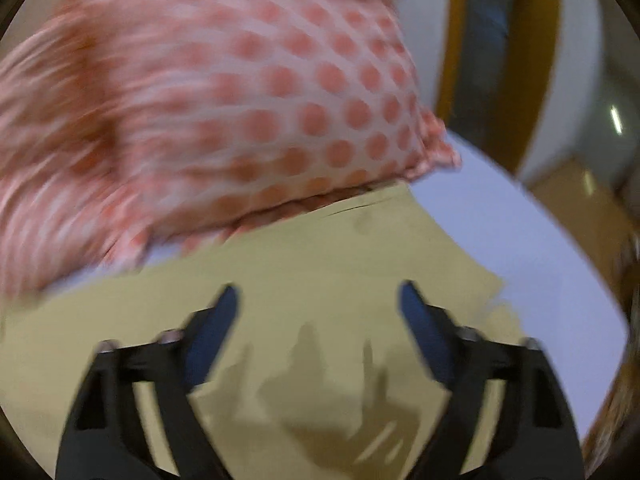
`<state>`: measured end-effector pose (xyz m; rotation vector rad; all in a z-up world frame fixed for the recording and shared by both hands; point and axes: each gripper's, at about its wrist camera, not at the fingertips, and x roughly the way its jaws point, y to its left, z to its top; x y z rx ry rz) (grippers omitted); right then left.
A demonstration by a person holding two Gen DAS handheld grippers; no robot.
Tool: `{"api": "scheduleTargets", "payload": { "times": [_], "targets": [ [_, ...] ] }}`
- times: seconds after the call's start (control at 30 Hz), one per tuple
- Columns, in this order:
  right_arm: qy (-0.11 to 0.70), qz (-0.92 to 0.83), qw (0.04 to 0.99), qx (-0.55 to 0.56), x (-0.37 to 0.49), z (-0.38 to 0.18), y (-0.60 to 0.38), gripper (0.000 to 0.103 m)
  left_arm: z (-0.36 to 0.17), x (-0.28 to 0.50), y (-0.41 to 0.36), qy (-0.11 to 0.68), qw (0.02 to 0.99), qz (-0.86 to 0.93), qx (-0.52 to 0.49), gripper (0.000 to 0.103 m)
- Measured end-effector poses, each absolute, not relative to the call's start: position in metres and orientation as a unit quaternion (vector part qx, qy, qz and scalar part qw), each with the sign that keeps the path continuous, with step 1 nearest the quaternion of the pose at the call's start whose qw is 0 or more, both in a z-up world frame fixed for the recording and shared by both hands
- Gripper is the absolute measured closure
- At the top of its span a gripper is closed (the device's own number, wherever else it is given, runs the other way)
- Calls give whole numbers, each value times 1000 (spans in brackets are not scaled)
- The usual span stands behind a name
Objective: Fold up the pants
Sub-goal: 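Grasp the khaki trouser hem with the right gripper and lift it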
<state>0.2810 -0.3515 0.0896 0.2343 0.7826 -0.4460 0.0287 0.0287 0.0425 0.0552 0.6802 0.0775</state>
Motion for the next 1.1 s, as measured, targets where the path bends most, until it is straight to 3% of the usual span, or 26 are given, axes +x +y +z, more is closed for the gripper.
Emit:
{"api": "scheduleTargets", "payload": {
  "times": [0.13, 0.37, 0.53, 0.63, 0.8, 0.93, 1.1],
  "targets": [
    [400, -276, 847, 217, 352, 67, -397, 38, 44, 39, 38, 330, 943, 44, 26, 2],
    [415, -349, 824, 163, 404, 36, -401, 41, 37, 53, 50, 336, 940, 47, 23, 2],
    [362, -305, 865, 164, 367, 30, -414, 89, 28, 57, 56, 349, 937, 20, 1, 2],
    [335, -266, 872, 237, 348, 24, -434, 97, 28, 57, 63, 352, 935, -29, -43, 2],
    [255, -176, 892, 330, 301, 40, -452, 98, 37, 44, 82, 329, 936, -58, -111, 2],
    [189, -82, 911, 357, 195, 58, -456, 99, 51, 29, 97, 293, 949, -36, -107, 2],
    [196, -47, 893, 402, 58, 30, -456, 99, 73, 31, 114, 270, 958, -23, -90, 2]
  ]
}}
